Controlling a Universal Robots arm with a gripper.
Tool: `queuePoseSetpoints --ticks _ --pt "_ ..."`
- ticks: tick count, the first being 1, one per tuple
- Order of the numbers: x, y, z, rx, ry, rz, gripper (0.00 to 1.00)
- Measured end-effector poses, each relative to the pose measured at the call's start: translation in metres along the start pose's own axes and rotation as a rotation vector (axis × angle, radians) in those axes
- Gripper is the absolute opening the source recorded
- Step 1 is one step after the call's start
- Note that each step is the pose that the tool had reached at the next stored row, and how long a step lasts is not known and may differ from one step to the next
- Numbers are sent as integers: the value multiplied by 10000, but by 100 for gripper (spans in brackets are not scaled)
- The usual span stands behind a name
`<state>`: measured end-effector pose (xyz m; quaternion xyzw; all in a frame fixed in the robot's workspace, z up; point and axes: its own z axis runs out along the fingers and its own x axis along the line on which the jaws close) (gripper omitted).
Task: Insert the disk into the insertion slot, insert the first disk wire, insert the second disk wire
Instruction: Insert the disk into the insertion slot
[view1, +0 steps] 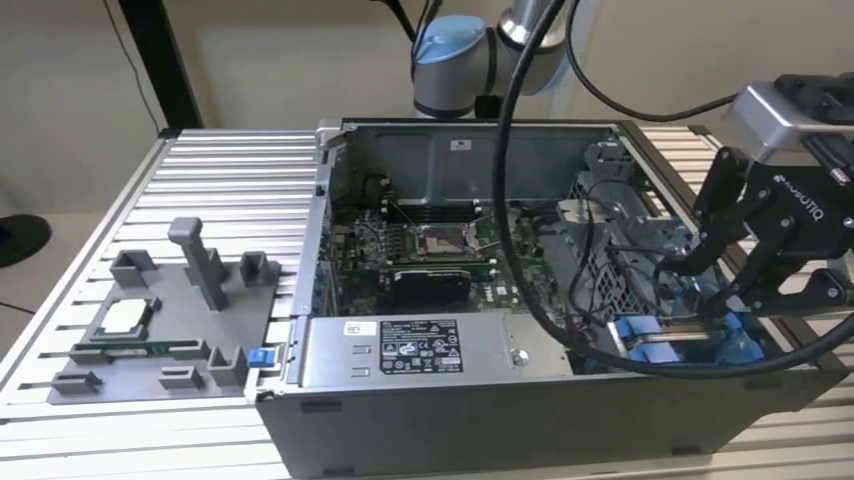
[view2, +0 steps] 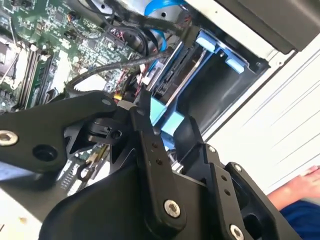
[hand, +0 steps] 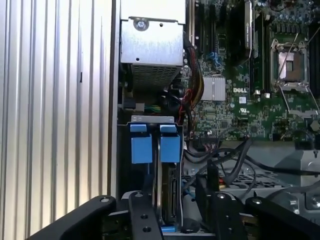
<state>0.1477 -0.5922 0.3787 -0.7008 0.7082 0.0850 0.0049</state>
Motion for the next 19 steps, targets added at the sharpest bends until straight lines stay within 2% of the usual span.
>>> queuePoseSetpoints --ticks 4,5,16,19 --pt "-23 21 -181 -1 -1 1 100" --pt "-25 23 -194 -1 1 0 100" --pt "-29 22 -193 -2 -2 0 100" --pt "-30 22 -193 -6 -61 -6 100"
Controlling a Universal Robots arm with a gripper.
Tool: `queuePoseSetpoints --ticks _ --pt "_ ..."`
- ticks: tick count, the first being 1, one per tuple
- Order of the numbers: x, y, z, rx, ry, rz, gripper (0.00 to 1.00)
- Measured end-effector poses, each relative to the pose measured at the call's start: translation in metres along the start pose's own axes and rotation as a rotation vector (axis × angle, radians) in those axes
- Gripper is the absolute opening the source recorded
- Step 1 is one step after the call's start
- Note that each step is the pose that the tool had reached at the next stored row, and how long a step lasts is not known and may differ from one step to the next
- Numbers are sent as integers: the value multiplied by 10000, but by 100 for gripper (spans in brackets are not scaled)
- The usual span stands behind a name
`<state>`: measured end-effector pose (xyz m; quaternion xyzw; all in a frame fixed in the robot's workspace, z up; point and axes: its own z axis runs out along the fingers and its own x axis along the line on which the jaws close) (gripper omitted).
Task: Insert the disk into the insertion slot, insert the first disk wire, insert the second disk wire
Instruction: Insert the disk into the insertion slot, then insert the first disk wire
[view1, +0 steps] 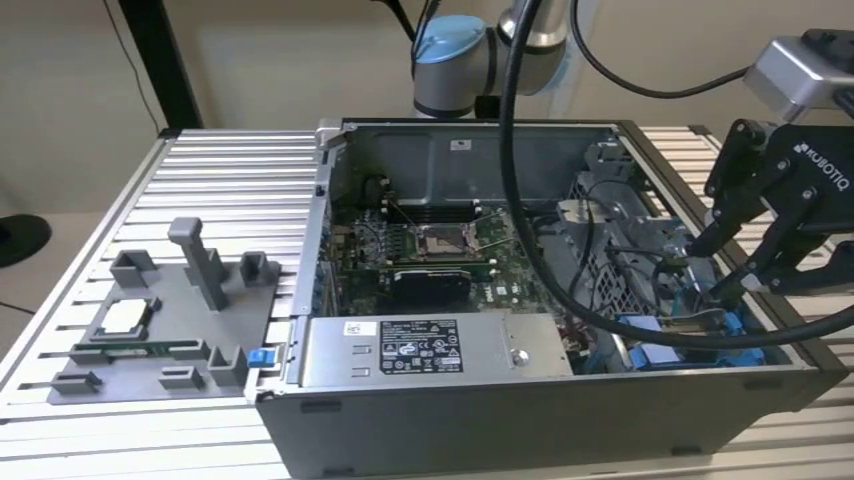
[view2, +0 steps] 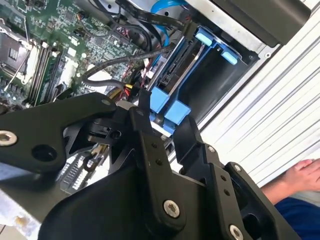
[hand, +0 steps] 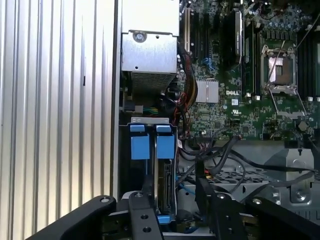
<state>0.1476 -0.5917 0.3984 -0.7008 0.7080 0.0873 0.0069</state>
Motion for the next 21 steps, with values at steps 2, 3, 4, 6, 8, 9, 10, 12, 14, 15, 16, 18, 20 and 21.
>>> queuePoseSetpoints --ticks 2,3,4,6,8,9,10,12,14,15,16,18,20,21 --pt "-4 0 3 -3 -122 -14 100" --pt "-7 -1 6 -4 -211 -24 100" --pt "-12 -1 9 -5 -289 -32 100" --pt "-20 -1 15 -8 -410 -38 100" --pt "-23 -2 23 -22 -456 -29 100" --pt "-23 -2 28 -37 -473 -21 100" --pt "-24 -4 31 -68 -479 -9 100" --pt "-24 -4 36 -188 -487 24 100" --pt "-24 -4 45 -287 -491 51 100" --pt "-24 -4 45 -288 -491 50 100" --pt "-24 -4 45 -288 -488 51 100" --pt "-24 -5 47 -288 -489 50 100" --pt "-23 -5 48 -288 -489 50 100" --pt "-23 -5 51 -294 -491 51 100"
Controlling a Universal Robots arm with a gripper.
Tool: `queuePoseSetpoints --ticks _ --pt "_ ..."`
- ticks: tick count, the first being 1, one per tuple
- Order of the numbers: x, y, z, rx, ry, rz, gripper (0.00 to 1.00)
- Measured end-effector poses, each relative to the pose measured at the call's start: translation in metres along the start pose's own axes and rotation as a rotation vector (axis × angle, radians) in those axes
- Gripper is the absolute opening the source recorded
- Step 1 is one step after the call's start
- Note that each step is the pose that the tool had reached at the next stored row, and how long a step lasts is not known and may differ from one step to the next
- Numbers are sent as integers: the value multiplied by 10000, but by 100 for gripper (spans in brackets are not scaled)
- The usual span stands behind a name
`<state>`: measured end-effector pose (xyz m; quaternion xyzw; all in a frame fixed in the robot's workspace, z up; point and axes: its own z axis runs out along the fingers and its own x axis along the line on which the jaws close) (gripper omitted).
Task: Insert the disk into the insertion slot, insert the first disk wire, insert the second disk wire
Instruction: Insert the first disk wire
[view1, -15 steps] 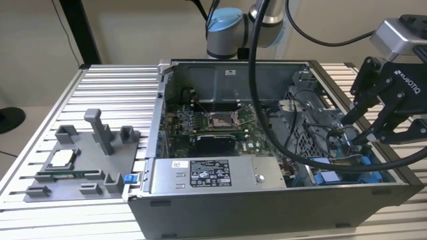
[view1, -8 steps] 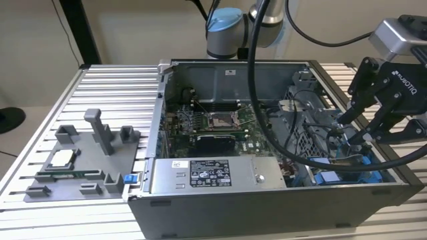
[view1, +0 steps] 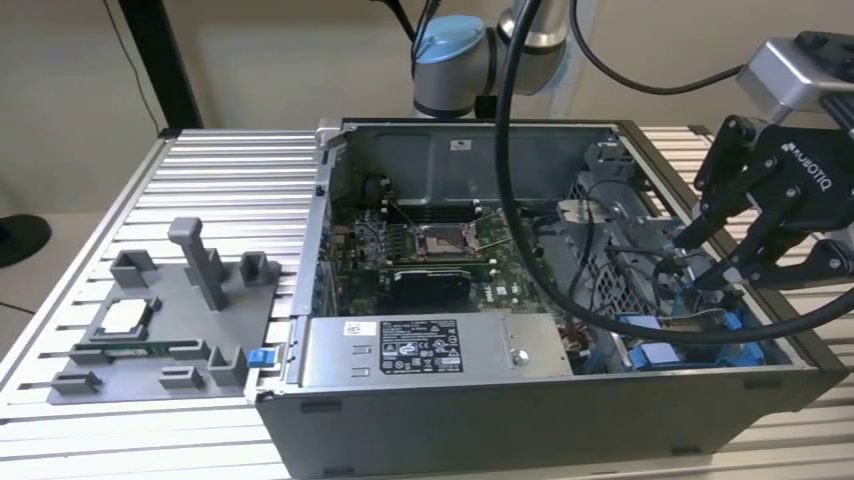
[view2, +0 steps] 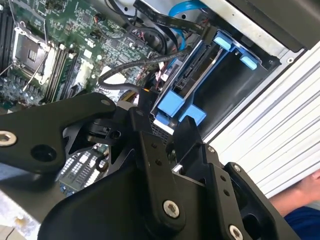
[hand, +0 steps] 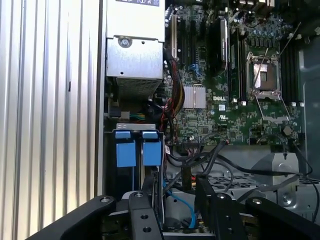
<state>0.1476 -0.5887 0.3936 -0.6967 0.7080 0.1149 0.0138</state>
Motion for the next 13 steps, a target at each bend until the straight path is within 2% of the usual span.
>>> queuePoseSetpoints --ticks 3,9,13 --pt "2 -2 15 -31 1 6 100" --pt "8 -7 47 -39 -22 4 100" --pt "13 -11 71 -41 -64 -2 100"
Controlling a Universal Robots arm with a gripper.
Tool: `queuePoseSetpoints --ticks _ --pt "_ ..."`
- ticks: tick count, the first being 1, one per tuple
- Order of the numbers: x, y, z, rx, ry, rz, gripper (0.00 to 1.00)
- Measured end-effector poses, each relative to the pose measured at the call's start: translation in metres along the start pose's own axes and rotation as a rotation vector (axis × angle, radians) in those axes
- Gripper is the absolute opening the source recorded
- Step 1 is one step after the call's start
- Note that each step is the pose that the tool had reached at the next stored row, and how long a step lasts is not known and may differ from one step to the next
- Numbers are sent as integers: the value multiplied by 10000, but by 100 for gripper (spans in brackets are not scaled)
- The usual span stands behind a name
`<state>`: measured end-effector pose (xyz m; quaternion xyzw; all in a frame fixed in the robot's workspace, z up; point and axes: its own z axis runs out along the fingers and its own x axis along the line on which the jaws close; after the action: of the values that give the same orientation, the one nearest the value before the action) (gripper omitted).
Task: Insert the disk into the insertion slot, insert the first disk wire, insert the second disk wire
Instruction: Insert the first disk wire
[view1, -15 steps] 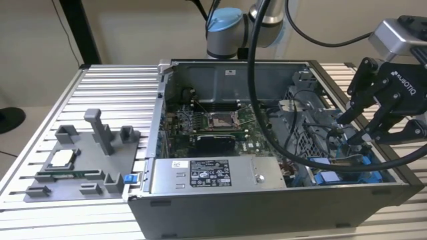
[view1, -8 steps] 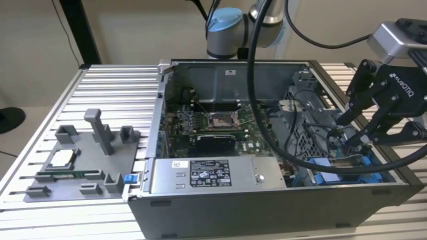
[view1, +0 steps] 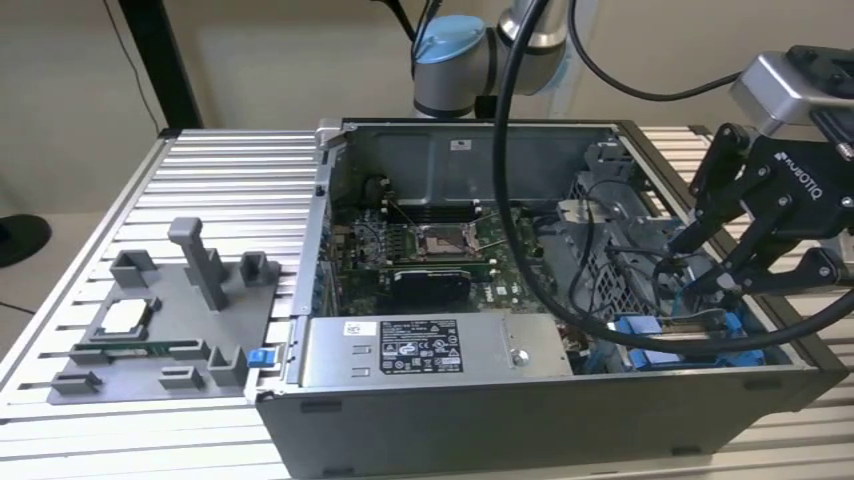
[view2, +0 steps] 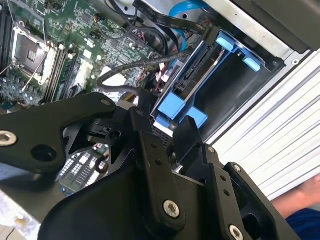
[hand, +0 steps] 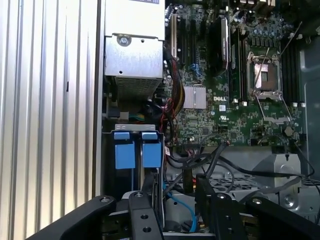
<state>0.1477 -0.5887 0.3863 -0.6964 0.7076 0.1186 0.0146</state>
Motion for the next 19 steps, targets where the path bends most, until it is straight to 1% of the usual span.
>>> queuePoseSetpoints --ticks 2,8,10,12,15,16,19 --pt "1 -2 11 -2 -50 -8 100" --pt "-3 -5 37 -12 -307 -44 100" --pt "-5 -5 44 -33 -363 -47 100" --pt "-7 -5 47 -128 -373 -29 100" --pt "-8 -6 54 -361 -384 18 100" --pt "-7 -7 57 -405 -388 27 100" --pt "-4 -9 75 -423 -441 23 100"
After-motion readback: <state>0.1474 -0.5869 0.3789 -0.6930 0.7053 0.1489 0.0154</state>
